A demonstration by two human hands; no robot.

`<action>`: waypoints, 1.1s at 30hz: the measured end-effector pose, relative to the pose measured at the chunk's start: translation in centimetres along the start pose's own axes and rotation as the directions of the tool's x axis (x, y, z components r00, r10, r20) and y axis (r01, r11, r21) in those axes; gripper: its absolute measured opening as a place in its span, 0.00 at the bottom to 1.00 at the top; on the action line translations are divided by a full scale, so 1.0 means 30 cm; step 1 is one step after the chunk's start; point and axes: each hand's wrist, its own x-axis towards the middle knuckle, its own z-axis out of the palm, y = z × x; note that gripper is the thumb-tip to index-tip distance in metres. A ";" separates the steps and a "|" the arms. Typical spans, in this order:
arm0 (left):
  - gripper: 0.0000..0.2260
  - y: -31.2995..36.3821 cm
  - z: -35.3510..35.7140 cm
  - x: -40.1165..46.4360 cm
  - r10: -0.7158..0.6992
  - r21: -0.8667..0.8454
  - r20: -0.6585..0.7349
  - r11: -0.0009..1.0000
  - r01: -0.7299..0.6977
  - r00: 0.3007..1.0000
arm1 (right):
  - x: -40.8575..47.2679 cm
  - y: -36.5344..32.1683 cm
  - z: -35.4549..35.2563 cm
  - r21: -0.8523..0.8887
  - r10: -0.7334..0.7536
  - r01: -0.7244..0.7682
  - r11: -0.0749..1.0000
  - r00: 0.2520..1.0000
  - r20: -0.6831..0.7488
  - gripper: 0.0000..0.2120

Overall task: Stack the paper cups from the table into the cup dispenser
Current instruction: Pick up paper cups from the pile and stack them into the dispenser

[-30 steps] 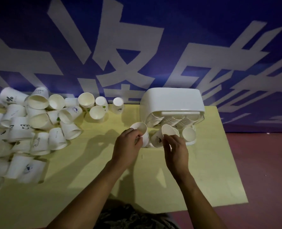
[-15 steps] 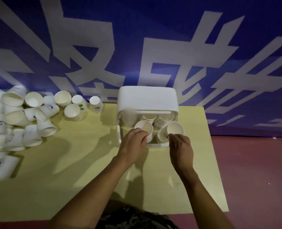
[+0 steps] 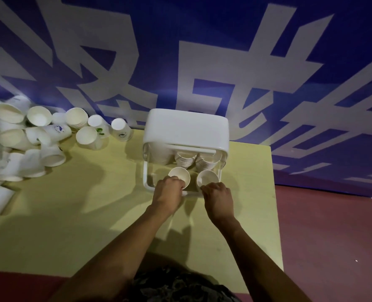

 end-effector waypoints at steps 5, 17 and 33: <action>0.12 -0.013 -0.017 -0.007 -0.002 -0.112 -0.070 0.994 -0.006 0.998 | -0.004 -0.029 -0.017 0.071 -0.001 0.004 0.997 0.999 -0.042 0.03; 0.07 -0.433 -0.230 -0.142 -0.276 -0.283 -0.289 0.939 0.194 0.917 | 0.100 -0.491 -0.058 0.421 -0.167 0.173 0.890 0.985 -0.050 0.05; 0.15 -0.995 -0.418 0.156 -0.291 -0.129 -0.162 0.954 0.272 0.943 | 0.708 -0.951 0.100 0.269 -0.017 -0.031 0.963 0.984 0.176 0.23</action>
